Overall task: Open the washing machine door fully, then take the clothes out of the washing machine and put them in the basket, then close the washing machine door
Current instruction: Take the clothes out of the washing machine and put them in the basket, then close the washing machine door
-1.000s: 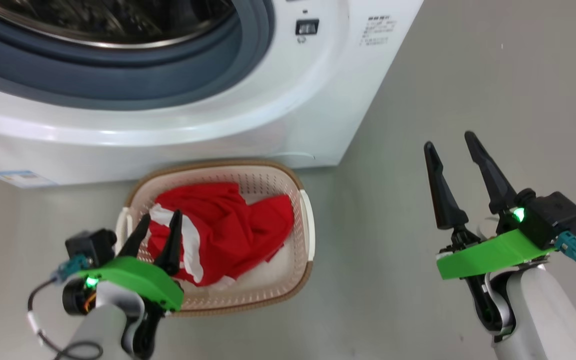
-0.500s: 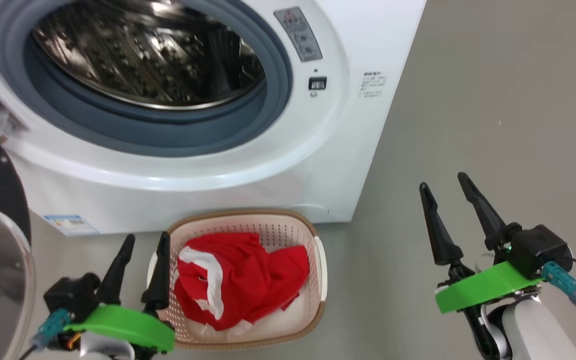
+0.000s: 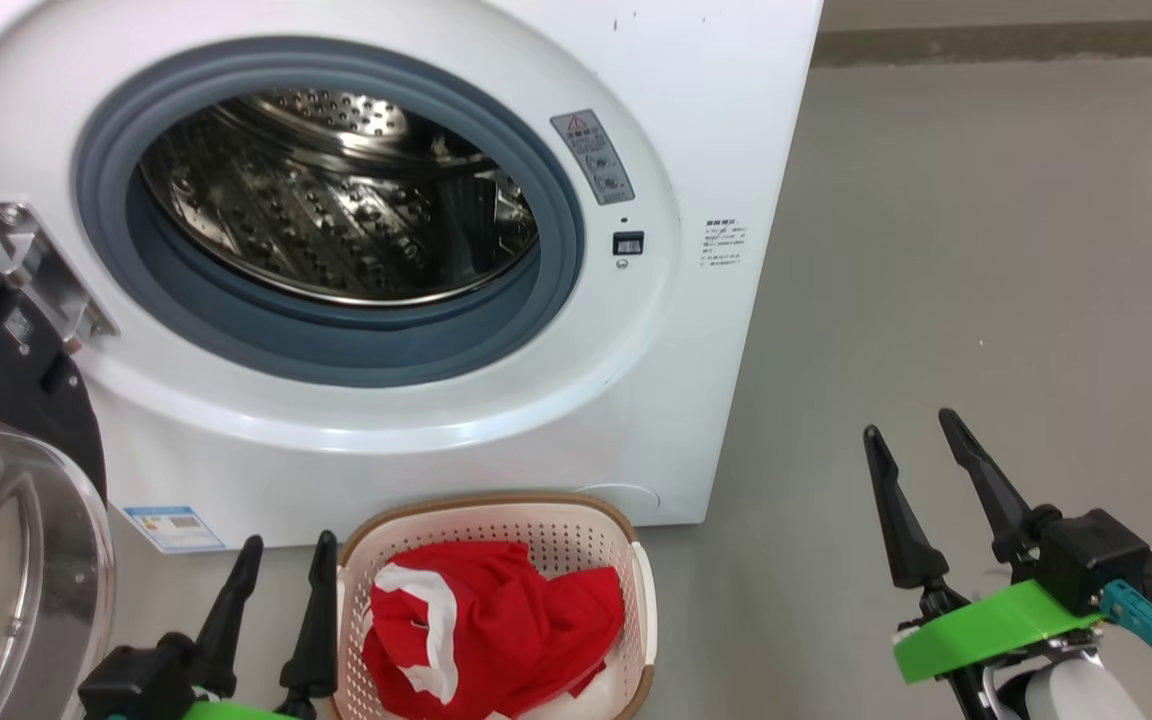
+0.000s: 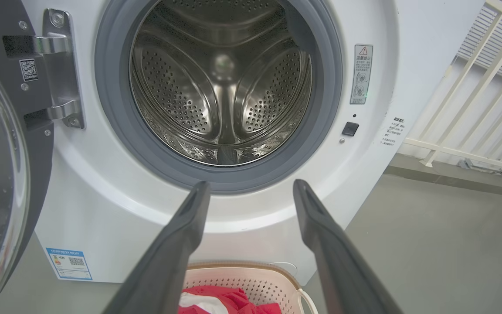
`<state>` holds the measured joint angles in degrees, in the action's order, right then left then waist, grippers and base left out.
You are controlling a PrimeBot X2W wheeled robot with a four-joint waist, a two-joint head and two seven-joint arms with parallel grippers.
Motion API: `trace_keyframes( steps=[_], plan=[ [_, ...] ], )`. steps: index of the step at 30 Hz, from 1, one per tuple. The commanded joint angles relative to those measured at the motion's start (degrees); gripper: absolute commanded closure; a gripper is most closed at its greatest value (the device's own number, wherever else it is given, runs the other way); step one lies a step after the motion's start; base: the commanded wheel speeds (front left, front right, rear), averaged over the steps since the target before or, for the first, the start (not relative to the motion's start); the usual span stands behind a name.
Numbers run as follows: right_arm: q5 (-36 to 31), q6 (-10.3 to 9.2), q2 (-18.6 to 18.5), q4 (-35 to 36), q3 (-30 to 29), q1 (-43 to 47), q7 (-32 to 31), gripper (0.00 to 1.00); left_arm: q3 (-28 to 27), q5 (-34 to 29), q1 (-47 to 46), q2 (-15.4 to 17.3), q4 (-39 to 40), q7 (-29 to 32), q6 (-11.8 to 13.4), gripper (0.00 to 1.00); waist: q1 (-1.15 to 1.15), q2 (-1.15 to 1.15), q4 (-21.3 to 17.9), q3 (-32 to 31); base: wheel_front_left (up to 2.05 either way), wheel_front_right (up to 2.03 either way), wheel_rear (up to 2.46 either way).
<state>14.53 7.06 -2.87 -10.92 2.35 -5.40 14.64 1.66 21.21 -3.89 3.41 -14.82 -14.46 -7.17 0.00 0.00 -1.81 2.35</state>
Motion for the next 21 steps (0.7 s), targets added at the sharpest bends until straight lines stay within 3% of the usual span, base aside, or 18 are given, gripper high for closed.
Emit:
trace_keyframes(
  steps=[1, 21],
  plan=[
    [0.33, 0.43, 0.0, 1.62, 0.83, -0.19, 0.36, 0.0, -1.88, 0.06, -0.23, 0.7, 2.0, -0.53, -0.32, 0.0, 0.0, 0.0, -0.15, -0.95, 0.0, 0.0, 0.0],
    [0.1, 0.43, 0.0, 2.16, -0.64, 2.31, 0.36, 0.0, -5.21, -3.61, 4.28, 0.51, 4.87, -0.53, -0.32, 0.0, 0.0, 0.0, -0.02, -2.7, 0.0, 0.0, 0.0]
  ],
)
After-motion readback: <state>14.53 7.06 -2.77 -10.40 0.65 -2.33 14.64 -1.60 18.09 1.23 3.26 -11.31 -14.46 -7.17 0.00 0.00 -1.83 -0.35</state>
